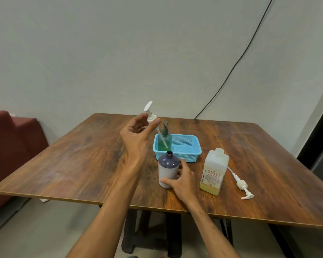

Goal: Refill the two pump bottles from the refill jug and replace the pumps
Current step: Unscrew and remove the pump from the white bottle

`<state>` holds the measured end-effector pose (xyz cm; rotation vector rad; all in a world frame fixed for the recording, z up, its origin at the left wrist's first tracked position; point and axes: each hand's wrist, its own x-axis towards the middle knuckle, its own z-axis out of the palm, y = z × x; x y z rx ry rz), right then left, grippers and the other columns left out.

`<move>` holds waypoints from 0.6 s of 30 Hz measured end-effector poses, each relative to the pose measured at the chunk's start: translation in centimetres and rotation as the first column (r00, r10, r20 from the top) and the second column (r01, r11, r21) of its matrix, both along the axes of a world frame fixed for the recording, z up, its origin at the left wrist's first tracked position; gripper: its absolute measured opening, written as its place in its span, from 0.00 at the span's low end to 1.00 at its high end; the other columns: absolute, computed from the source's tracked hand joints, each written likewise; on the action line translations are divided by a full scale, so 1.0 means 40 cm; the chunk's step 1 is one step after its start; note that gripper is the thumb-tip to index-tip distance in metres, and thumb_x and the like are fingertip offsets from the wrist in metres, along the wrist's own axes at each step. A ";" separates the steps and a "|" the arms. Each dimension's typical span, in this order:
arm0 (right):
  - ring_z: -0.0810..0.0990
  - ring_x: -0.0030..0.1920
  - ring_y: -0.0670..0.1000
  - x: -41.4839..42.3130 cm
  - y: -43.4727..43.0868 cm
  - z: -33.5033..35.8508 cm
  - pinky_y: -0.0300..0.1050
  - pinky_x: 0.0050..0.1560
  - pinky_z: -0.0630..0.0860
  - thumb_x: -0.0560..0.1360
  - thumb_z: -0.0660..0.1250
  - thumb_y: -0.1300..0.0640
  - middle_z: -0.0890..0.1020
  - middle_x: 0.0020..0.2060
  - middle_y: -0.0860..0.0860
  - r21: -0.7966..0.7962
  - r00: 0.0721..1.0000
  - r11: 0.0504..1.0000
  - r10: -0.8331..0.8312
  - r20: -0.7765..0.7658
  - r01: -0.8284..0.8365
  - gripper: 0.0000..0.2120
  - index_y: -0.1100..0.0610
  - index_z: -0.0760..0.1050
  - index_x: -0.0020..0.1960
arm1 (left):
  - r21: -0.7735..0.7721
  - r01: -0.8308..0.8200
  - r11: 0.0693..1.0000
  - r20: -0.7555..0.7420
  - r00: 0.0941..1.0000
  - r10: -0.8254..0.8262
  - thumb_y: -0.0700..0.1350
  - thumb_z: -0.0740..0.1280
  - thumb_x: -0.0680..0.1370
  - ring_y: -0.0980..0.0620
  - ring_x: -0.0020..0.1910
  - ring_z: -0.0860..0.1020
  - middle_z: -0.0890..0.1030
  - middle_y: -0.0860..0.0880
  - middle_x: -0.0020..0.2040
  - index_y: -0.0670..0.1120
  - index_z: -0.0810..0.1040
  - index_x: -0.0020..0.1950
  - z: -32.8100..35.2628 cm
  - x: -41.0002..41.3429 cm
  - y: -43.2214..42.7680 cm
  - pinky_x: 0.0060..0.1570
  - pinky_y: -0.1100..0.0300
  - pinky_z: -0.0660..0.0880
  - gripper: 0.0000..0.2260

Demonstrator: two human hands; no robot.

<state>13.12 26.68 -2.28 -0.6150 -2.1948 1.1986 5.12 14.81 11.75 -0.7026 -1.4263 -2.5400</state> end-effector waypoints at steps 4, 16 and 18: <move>0.77 0.62 0.47 0.002 0.003 0.002 0.35 0.53 0.75 0.62 0.83 0.51 0.77 0.65 0.47 0.000 1.000 1.000 -0.003 0.005 0.003 0.41 0.49 0.67 0.70 | -0.017 -0.074 0.997 -0.047 0.996 0.073 0.39 0.78 0.69 0.47 0.50 0.83 0.85 0.44 0.51 0.40 0.82 0.58 -0.023 -0.014 -0.037 0.53 0.50 0.80 0.18; 0.76 0.64 0.49 0.004 -0.004 0.013 0.38 0.54 0.73 0.62 0.83 0.52 0.77 0.66 0.48 -0.008 1.000 1.000 -0.019 0.016 0.019 0.42 0.50 0.67 0.71 | -0.423 -0.324 0.846 -0.159 0.946 0.283 0.42 0.76 0.72 0.56 0.46 0.83 0.84 0.52 0.48 0.47 0.81 0.54 -0.287 -0.051 -0.103 0.49 0.54 0.83 0.12; 0.76 0.65 0.50 0.004 -0.006 0.014 0.41 0.57 0.74 0.62 0.83 0.52 0.76 0.67 0.48 -0.003 0.999 1.000 -0.022 0.026 0.022 0.43 0.50 0.66 0.72 | -0.484 -0.351 0.801 -0.186 0.936 0.298 0.43 0.76 0.73 0.59 0.46 0.81 0.83 0.56 0.47 0.51 0.81 0.53 -0.322 -0.055 -0.105 0.48 0.55 0.83 0.11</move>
